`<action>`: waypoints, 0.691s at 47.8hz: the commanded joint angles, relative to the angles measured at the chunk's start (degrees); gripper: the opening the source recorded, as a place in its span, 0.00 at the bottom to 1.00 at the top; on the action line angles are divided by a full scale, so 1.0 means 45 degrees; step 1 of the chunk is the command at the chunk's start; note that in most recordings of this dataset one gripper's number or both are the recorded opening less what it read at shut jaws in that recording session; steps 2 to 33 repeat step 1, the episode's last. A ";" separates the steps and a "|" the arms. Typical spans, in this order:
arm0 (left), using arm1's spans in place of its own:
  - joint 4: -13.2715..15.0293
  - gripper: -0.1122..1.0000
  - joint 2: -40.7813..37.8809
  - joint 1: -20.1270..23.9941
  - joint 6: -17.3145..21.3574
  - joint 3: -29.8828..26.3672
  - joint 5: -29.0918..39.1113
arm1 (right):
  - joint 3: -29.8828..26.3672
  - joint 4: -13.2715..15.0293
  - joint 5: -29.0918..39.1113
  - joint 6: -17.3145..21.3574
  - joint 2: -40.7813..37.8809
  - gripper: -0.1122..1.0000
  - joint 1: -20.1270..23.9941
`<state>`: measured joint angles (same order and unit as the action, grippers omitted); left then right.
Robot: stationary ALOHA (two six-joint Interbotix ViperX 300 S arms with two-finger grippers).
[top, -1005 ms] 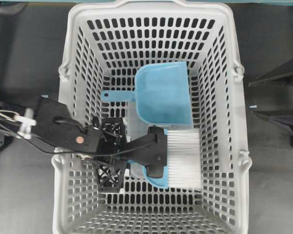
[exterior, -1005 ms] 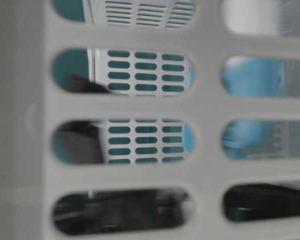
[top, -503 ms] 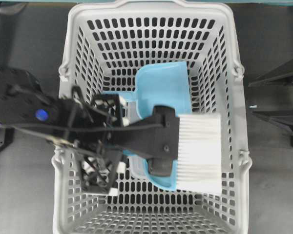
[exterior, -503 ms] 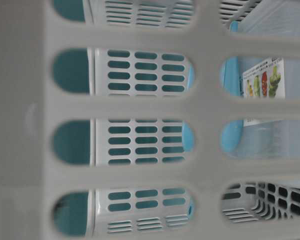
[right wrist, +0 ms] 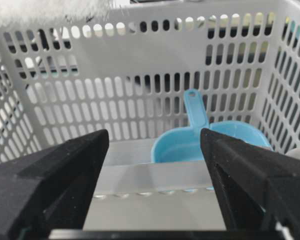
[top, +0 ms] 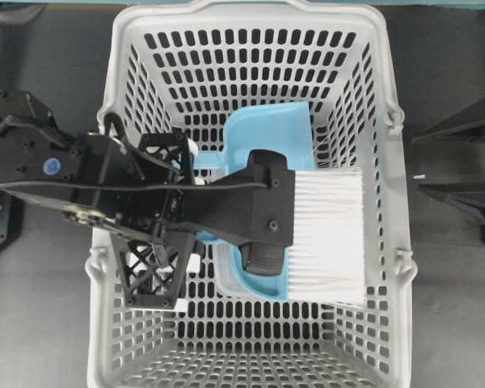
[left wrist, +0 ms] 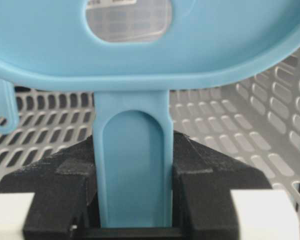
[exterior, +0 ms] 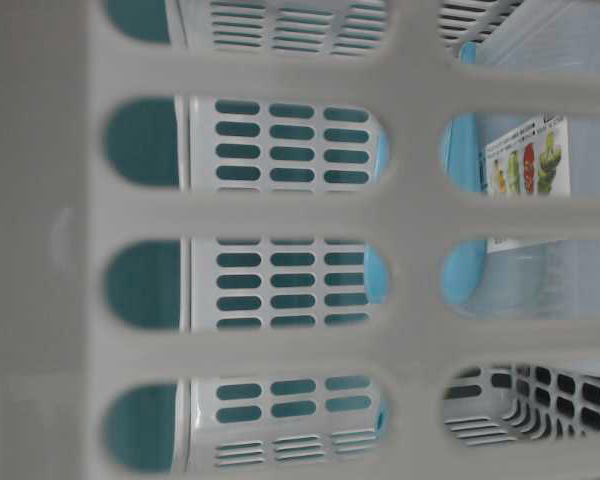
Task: Pick up the hand brush from the shopping basket with the left arm.
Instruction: 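Lift the gripped hand brush upward with the left gripper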
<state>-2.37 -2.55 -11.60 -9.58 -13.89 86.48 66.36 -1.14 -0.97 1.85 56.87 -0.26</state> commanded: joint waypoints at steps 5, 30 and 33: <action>-0.0039 0.30 0.0254 -0.0020 0.0000 -0.0078 -0.0039 | -0.0098 -0.0078 -0.0137 0.0039 -0.0059 0.74 0.0020; -0.0039 0.30 0.0254 -0.0020 0.0000 -0.0078 -0.0039 | -0.0098 -0.0078 -0.0137 0.0039 -0.0059 0.74 0.0020; -0.0039 0.30 0.0254 -0.0020 0.0000 -0.0078 -0.0039 | -0.0098 -0.0078 -0.0137 0.0039 -0.0059 0.74 0.0020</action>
